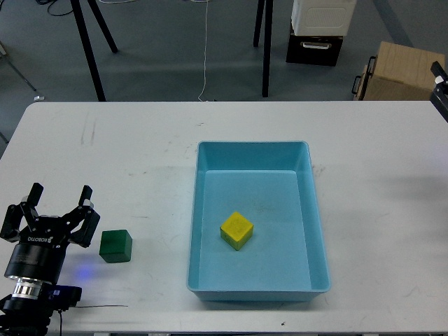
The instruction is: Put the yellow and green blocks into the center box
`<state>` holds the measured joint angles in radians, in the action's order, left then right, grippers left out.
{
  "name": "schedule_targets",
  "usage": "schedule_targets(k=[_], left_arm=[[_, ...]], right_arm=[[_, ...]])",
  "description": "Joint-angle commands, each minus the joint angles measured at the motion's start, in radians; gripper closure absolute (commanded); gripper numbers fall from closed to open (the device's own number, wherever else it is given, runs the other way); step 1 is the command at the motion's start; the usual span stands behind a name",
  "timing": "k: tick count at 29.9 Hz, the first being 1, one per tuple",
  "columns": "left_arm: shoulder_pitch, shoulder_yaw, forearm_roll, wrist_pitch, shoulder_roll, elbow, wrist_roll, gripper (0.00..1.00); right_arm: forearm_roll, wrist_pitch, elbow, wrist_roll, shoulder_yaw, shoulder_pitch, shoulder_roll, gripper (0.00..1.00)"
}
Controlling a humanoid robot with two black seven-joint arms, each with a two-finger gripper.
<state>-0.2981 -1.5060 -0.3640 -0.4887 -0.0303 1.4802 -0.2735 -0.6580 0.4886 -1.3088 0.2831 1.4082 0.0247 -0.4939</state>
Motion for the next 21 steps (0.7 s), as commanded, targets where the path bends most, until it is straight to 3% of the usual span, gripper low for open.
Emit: schedule_targets(k=[1,9,15,21], left_arm=[[-0.001,-0.007,0.0,0.0,-0.003,0.002,0.002,0.0],[0.008,-0.02,-0.007,0.0,-0.011,0.009,0.007,0.0],[0.033,-0.098,-0.001,0.0,-0.022,0.002,0.004,0.0],[0.144,-0.126,0.003,0.0,-0.138,-0.072,-0.01,0.0]], right_arm=[[-0.005,0.0,-0.095,-0.002,0.017,0.145,0.049,0.01],[-0.003,0.0,-0.099,-0.005,0.043,0.21,0.103,0.01],[-0.003,0.0,-0.113,-0.007,0.051,0.231,0.031,0.01],[-0.005,0.0,-0.135,-0.009,0.057,0.25,-0.046,0.01]])
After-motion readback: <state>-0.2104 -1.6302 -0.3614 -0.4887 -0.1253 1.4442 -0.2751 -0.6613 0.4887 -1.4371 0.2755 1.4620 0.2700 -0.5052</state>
